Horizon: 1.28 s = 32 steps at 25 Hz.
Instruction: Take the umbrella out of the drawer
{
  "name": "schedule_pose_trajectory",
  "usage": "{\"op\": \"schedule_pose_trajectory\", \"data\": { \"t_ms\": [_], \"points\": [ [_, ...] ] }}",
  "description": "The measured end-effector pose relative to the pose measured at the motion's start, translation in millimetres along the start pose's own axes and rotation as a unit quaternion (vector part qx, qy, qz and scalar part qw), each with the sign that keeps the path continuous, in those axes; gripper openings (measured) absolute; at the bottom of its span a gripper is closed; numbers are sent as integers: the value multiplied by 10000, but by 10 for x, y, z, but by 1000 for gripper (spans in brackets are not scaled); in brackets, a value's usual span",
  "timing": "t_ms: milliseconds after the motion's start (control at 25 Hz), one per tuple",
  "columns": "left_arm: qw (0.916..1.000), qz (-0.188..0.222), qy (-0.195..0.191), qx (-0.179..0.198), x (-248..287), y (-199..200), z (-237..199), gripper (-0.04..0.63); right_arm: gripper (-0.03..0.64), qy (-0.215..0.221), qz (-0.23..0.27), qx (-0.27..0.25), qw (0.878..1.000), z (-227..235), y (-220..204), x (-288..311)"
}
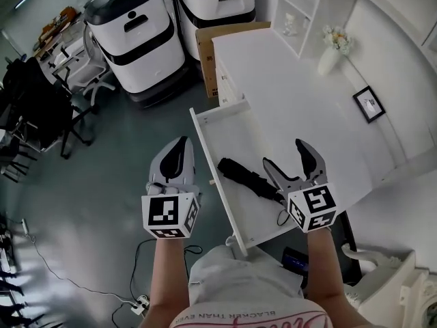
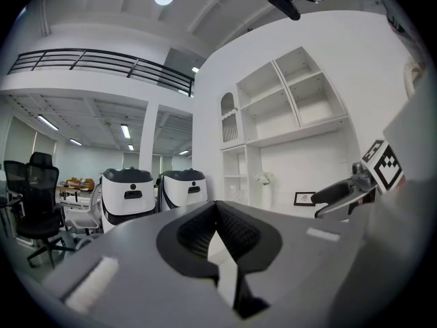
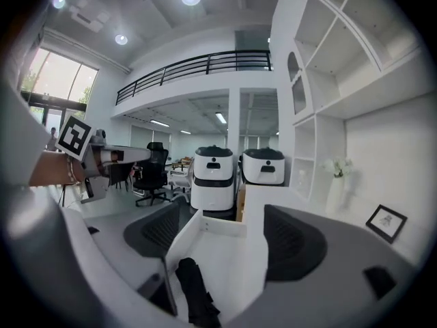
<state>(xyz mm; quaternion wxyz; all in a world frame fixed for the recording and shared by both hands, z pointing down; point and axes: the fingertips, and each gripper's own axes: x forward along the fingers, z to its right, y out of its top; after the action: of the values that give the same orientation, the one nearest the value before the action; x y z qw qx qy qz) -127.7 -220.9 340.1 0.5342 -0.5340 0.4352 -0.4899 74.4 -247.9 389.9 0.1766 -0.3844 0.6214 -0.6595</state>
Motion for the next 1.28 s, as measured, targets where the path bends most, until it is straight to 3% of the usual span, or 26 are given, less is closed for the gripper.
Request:
{"op": "schedule_pose_trajectory", "data": {
  "t_ms": [640,1280],
  "points": [
    [9969,-714,133,-309,-53,-642,-175,8,359,681,-1426,200,9872,-412,-1076,427],
    [9935,-1021,-338,-367,45,-974,-144,8,359,1331,-2906,-167,9474,-795,-2002,703]
  ]
}}
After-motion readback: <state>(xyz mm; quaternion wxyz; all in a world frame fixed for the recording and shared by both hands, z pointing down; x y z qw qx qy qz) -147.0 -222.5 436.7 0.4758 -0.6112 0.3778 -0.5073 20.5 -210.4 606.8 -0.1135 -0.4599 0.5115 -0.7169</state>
